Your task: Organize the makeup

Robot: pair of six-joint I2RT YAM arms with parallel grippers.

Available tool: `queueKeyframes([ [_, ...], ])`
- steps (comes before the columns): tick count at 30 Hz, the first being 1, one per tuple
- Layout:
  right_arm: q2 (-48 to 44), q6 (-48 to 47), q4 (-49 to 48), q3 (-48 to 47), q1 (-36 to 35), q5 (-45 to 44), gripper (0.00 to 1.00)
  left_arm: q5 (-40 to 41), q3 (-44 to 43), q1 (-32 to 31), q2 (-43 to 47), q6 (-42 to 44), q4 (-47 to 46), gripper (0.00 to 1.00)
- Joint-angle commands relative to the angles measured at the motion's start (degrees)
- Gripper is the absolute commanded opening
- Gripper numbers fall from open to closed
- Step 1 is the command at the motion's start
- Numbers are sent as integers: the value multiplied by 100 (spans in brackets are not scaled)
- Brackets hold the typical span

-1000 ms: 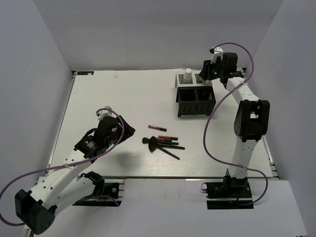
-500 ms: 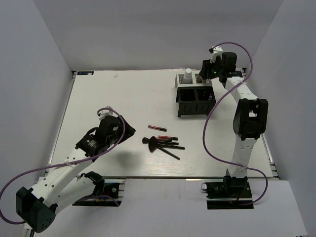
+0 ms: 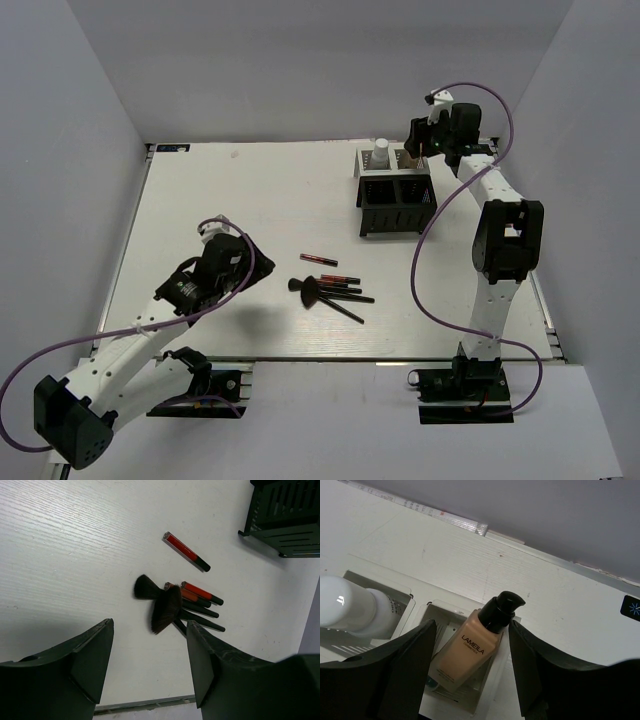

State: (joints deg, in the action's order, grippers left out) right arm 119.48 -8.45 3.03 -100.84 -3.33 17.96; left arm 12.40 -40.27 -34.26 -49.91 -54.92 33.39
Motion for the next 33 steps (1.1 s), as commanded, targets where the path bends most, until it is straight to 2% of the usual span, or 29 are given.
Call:
queueKeyframes([
  [1,-135,-69,-215,-226,61,41,66,-19,-253,-28,-1,25,-51,70],
  [18,-645,80,-232,73,246,156,70,-194,-288,-28,-212,183,-324,71],
  [23,-1049,-24,-434,301,263,128,70,-238,-411,-28,-282,341,-376,71],
  [24,-1319,-112,-478,519,263,242,68,-265,-437,-28,-309,428,-403,71],
  [26,-1689,-472,-575,897,454,1162,59,-414,-490,-28,-440,499,-508,66],
  [27,-2109,-621,-653,1421,474,1619,55,-475,-490,-28,-493,543,-552,63],
  [28,-2313,-849,-637,1661,517,2163,47,-580,-490,-28,-606,561,-674,58],
  [29,-2507,-1130,-480,1864,509,3151,29,-642,-482,-28,-668,561,-728,45],
  [30,-2822,-1898,313,2127,483,3553,20,-704,-473,-28,-739,570,-789,40],
  [32,-3053,-2859,1309,2226,343,4501,6,-853,-446,-28,-923,570,-930,27],
  [33,-3201,-3734,1819,2261,342,4671,4,-915,-438,-28,-994,570,-965,25],
])
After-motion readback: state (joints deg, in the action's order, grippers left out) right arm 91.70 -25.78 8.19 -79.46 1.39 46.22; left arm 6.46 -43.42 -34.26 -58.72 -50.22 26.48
